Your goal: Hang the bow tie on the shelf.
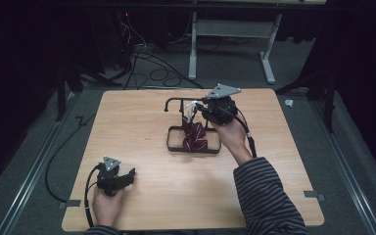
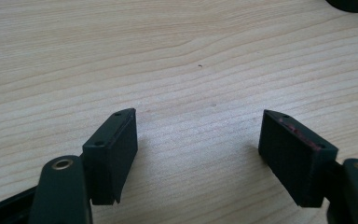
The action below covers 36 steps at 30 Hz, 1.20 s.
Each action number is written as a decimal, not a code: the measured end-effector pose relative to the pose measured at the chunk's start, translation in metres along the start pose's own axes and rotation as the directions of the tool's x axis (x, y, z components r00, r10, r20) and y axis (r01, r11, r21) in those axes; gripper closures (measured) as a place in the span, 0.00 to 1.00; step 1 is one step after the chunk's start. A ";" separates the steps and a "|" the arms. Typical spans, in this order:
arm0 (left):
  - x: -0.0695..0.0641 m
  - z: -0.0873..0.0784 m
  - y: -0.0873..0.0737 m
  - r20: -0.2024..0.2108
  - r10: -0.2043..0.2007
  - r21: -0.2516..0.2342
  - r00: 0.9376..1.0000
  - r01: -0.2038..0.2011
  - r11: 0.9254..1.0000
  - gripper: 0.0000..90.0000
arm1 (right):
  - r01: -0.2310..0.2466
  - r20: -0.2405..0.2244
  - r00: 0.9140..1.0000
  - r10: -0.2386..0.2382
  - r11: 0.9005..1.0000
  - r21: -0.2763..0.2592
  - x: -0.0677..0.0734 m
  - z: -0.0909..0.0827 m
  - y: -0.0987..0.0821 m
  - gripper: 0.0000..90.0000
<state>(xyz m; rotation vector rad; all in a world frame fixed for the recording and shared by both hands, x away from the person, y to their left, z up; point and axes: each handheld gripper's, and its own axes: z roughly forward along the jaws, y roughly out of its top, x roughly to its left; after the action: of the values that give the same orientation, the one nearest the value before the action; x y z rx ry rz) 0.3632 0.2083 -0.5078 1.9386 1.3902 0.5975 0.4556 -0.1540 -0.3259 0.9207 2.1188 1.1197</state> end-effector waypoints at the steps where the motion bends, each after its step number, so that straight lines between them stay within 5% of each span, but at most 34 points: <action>1: 0.000 0.000 0.000 0.000 0.000 0.000 1.000 0.000 1.000 0.32 | -0.003 0.001 1.000 0.003 1.000 -0.002 0.000 -0.002 -0.001 0.78; 20: 0.000 0.000 0.000 0.000 0.001 0.000 1.000 -0.001 1.000 0.32 | -0.102 -0.020 0.995 0.102 0.994 -0.042 -0.020 -0.033 -0.027 0.75; 36: 0.000 0.000 0.000 0.000 0.001 0.000 1.000 -0.001 1.000 0.32 | -0.131 -0.007 0.991 0.131 0.990 -0.058 -0.029 -0.050 -0.040 0.74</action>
<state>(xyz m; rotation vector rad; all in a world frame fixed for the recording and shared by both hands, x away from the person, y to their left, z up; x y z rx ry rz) 0.3632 0.2083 -0.5079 1.9389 1.3895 0.5984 0.4246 -0.2166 -0.3308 1.0439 2.0407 1.2423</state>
